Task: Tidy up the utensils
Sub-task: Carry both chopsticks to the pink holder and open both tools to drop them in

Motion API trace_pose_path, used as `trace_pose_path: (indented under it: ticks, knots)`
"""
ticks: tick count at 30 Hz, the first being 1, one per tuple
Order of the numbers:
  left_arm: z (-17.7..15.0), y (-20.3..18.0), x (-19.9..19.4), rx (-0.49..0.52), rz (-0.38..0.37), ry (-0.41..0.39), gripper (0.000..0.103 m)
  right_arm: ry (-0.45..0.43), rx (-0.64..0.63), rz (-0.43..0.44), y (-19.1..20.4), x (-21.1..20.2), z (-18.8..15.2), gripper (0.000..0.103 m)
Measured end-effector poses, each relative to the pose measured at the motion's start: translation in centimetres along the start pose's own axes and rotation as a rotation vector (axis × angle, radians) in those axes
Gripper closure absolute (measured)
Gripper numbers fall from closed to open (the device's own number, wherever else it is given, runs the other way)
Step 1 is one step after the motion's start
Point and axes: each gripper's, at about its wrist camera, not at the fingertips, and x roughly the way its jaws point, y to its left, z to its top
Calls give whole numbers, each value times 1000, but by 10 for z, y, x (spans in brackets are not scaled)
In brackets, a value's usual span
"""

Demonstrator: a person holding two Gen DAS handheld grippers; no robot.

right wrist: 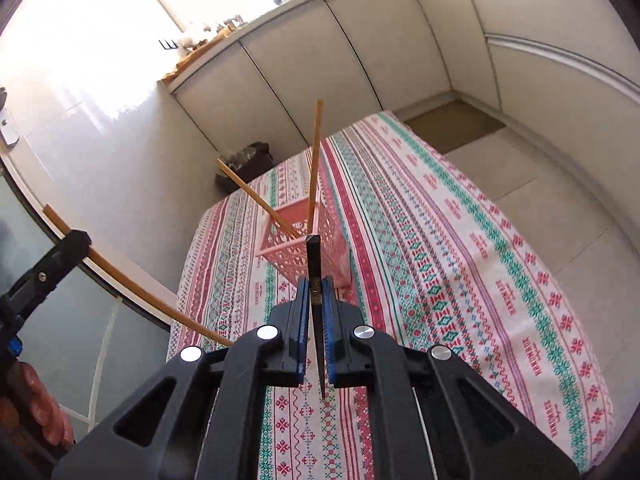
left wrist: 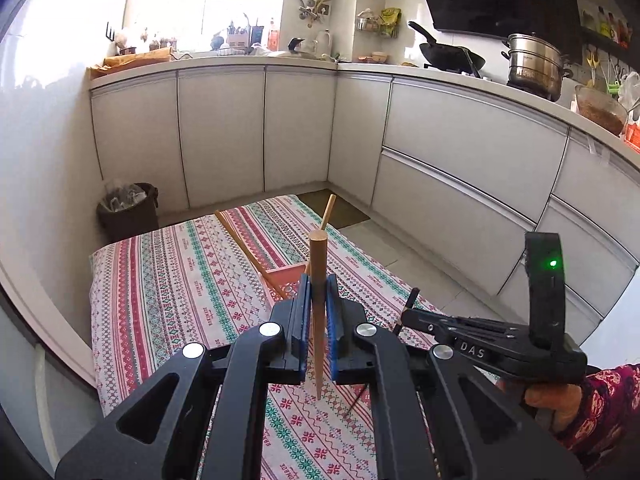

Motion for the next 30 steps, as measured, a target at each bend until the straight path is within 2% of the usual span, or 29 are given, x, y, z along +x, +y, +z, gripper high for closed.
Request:
trace_pose_path:
  ticks: [8,19,27,30]
  knots:
    - [5,-4,4,-40,15,-29,97,-116,-23,17,2,-35,28,96]
    - [38,-1,-10,-138,65,-175,97,-226,-26,73,5,-72,75,96]
    - [78,2,13,-135,154,-206,97,-302,-68,124,27,-63,121,96]
    - [86,9,29,-142,155,-202,97,-314,-90,133,34,-49,132,96]
